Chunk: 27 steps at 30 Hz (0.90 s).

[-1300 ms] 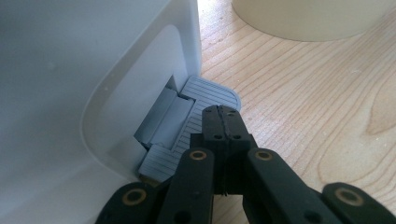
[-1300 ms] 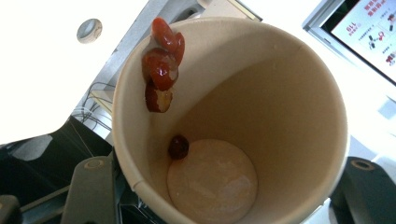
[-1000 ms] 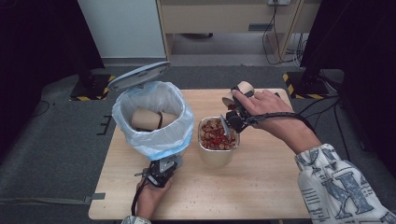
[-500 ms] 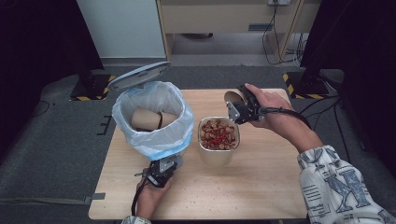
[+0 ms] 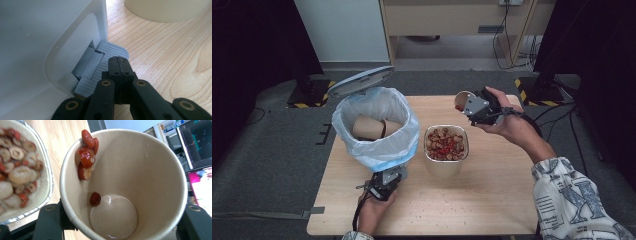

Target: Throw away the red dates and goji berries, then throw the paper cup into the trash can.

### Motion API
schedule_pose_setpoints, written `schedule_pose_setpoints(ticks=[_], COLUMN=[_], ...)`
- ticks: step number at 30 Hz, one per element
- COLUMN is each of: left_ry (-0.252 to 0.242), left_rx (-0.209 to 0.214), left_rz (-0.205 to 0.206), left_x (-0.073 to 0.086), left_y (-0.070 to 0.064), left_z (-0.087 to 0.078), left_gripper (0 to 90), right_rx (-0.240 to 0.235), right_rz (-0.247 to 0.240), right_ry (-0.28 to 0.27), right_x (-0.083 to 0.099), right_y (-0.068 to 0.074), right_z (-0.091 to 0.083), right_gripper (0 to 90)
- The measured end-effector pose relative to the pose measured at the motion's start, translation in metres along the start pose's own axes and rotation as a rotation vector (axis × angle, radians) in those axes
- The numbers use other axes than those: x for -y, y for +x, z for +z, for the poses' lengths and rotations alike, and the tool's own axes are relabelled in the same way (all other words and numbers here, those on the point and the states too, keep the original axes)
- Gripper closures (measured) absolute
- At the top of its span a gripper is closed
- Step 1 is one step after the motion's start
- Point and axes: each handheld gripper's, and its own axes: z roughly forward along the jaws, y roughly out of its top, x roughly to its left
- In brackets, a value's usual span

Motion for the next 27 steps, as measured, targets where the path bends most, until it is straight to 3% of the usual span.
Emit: schedule_pose_setpoints(ticks=[4,5,6,11,23,24,27], left_ry=[0.004,0.004,0.005,0.005,0.008,0.006,0.005], left_rx=[0.0,0.0,-0.001,0.001,0.001,0.001,0.004], left_rz=[0.004,0.004,0.007,0.005,0.007,0.006,0.004], left_x=[0.0,0.0,0.0,0.0,0.0,0.0,0.0], left_y=[0.0,0.0,0.001,0.001,0.001,0.001,0.001], left_z=[0.0,0.0,0.0,0.0,-0.001,0.0,0.0], left_gripper=[90.0,90.0,90.0,90.0,90.0,90.0,90.0], right_rx=[-0.034,-0.034,-0.052,-0.087,-0.118,-0.13,-0.153], right_rz=[0.099,0.099,0.141,0.215,0.356,0.394,0.445], right_ry=[-0.033,-0.033,-0.052,-0.08,-0.124,-0.134,-0.147], right_x=[0.006,0.006,0.01,0.017,0.034,0.039,0.047], right_y=[-0.005,-0.005,-0.007,-0.011,-0.018,-0.021,-0.023], right_z=[-0.001,-0.001,-0.002,-0.004,-0.012,-0.013,-0.014], right_gripper=[35.3,35.3,35.3,35.2,35.2,35.2,35.2])
